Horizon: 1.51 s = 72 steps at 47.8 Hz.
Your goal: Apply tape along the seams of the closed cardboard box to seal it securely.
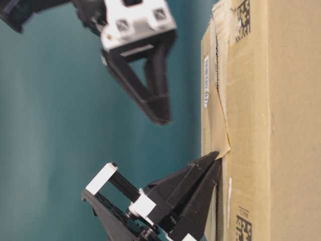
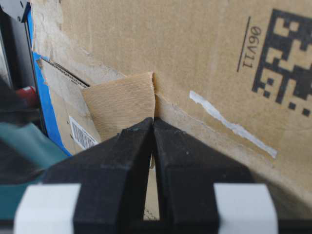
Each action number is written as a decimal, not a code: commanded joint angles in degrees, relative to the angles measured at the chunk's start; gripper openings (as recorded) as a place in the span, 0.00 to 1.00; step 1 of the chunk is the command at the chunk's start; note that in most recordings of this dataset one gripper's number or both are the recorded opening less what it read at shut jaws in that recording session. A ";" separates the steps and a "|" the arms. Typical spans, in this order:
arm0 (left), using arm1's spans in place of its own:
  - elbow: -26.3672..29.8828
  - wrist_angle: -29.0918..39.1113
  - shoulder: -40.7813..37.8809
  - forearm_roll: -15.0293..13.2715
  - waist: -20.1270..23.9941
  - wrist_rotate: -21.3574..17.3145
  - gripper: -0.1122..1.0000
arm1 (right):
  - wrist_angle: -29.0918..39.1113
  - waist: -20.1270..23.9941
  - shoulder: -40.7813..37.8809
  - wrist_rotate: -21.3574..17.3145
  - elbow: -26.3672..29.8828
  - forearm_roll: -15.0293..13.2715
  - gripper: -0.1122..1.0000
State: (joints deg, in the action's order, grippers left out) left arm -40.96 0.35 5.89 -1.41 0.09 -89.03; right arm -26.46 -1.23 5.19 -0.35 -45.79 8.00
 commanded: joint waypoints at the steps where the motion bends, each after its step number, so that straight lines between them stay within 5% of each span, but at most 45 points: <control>1: 1.14 -0.18 1.05 0.09 0.09 0.09 0.10 | -0.70 -0.09 -1.05 -0.09 1.49 0.35 0.60; 14: 1.14 -0.18 1.05 0.09 0.09 0.09 0.10 | -1.41 -0.18 -6.15 -0.09 2.37 1.32 0.60; 30: 1.14 -0.18 1.05 0.00 0.09 0.44 0.10 | -0.97 -0.18 -7.12 -0.18 2.20 1.67 0.41; 52: 1.49 0.00 0.97 0.00 0.09 0.97 0.11 | 0.53 -0.18 -7.12 -0.09 2.20 1.58 0.39; 58: 1.49 0.70 0.97 0.00 0.09 1.05 0.11 | 1.49 -0.18 -7.12 -0.09 2.29 1.58 0.32; 65: 1.58 0.79 0.97 0.00 0.09 1.14 0.26 | 2.64 -0.09 -7.12 0.00 2.29 1.49 0.11; 72: 2.02 0.88 0.97 0.00 0.09 1.23 0.52 | 3.16 -0.09 -7.12 0.00 2.29 1.58 0.11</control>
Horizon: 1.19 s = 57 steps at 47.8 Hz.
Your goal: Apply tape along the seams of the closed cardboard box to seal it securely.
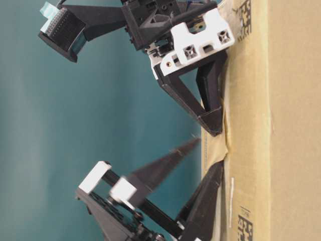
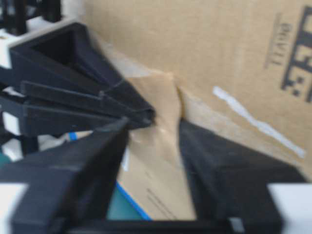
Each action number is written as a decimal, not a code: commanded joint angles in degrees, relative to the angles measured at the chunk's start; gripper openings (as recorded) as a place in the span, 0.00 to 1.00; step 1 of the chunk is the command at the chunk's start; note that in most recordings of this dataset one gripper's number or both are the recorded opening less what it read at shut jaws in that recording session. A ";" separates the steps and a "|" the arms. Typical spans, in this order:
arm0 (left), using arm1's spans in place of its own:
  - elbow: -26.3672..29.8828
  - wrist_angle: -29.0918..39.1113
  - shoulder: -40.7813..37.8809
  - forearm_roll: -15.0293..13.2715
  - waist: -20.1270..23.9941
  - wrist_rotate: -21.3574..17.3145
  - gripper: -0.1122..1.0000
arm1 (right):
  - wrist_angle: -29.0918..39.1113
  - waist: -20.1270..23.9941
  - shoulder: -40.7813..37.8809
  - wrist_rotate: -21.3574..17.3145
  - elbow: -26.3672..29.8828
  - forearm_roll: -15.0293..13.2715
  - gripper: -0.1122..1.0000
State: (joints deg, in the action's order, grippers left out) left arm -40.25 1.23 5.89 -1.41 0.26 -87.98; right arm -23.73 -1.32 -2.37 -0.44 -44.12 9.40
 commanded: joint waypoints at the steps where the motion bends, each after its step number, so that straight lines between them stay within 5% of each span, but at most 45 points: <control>1: 1.41 -0.09 0.97 0.00 -0.09 0.18 0.56 | 0.53 0.00 0.44 0.09 0.62 0.09 0.11; 9: 2.20 0.53 1.23 0.00 -0.09 0.18 0.77 | 0.97 0.00 0.44 0.09 0.62 0.09 0.11; 40: 8.09 20.83 0.88 0.09 -0.09 0.53 0.75 | 2.20 0.00 0.44 0.09 0.26 0.18 0.11; 57: 7.73 17.40 5.01 -0.44 -0.26 1.05 0.75 | 2.29 0.09 0.53 0.09 0.18 0.18 0.11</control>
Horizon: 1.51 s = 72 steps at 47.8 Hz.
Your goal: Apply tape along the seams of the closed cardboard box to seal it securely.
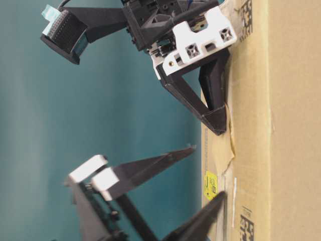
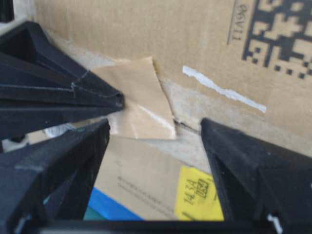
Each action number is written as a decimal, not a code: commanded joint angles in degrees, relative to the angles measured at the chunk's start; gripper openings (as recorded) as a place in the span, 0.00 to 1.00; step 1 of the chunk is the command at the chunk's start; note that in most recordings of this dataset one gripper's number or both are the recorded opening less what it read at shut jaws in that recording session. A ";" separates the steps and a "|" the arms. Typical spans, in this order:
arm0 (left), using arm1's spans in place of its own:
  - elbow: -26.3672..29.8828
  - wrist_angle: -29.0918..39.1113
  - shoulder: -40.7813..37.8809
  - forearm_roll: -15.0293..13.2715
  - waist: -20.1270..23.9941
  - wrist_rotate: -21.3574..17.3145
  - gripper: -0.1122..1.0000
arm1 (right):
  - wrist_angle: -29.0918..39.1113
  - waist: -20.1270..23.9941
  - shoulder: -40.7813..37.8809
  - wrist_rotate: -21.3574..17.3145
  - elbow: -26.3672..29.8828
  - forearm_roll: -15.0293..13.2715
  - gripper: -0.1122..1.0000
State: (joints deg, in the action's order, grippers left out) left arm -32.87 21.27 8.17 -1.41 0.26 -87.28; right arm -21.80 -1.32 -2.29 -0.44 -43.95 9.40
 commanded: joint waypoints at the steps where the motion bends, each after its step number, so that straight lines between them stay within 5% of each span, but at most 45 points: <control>1: 0.09 -3.69 3.16 -0.53 -0.35 0.44 0.75 | 0.35 0.09 0.44 0.09 -0.09 0.18 0.11; 6: -2.02 -10.55 4.83 -1.05 -1.05 2.20 0.75 | 0.18 0.09 0.70 0.09 -0.26 0.09 0.11; 12: -4.13 -17.84 6.42 -1.23 -2.02 9.05 0.73 | 0.26 0.18 1.05 0.09 -0.44 0.09 0.11; 26: -5.62 -24.87 5.27 -1.05 -2.20 41.92 0.48 | -2.20 0.09 2.99 0.09 -1.49 0.09 0.11; 35: -5.98 -26.54 2.64 -0.97 -2.02 53.26 0.31 | -5.36 -0.18 3.08 0.09 -1.58 0.18 0.11; 47: -6.06 -28.56 -2.64 -0.97 -1.76 56.87 0.13 | -6.06 -0.70 2.72 0.18 -1.14 0.18 0.11; 72: -6.24 -34.19 -6.86 -1.14 2.72 57.39 0.12 | -6.50 -0.79 1.14 0.26 0.18 0.18 0.11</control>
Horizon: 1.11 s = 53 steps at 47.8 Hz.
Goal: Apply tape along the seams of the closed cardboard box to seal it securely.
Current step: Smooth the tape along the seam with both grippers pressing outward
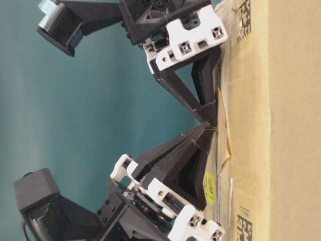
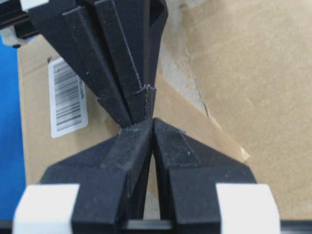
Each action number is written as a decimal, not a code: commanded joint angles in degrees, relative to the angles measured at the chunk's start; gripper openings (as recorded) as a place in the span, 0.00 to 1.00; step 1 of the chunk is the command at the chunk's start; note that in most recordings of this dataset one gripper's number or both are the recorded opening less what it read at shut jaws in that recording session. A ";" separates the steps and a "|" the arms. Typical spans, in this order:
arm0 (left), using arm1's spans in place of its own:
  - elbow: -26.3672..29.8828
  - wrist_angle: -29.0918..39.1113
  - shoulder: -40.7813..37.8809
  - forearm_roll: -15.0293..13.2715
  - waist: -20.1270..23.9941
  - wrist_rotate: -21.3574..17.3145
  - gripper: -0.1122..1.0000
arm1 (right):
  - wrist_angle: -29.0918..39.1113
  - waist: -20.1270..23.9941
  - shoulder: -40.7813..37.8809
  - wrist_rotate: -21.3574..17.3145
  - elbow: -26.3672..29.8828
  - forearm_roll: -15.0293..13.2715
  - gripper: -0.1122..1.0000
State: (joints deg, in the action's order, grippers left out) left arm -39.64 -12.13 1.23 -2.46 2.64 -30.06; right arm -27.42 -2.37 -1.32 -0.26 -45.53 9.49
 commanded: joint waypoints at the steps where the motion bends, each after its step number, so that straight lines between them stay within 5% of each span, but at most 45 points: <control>1: 0.53 -0.79 -0.09 -0.09 0.35 0.26 0.12 | -0.88 0.26 0.09 0.09 1.93 0.00 0.11; 16: -0.35 -0.79 -1.58 -0.09 0.35 2.64 0.12 | -0.70 0.26 -1.85 0.18 3.16 0.09 0.11; 53: -11.87 -2.11 5.54 -0.09 0.26 7.21 0.12 | 1.67 0.26 3.60 -0.09 -4.75 0.53 0.11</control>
State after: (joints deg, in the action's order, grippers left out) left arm -50.98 -14.15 5.89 -2.72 3.16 -23.20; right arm -26.02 -2.29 1.05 -0.26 -50.10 9.76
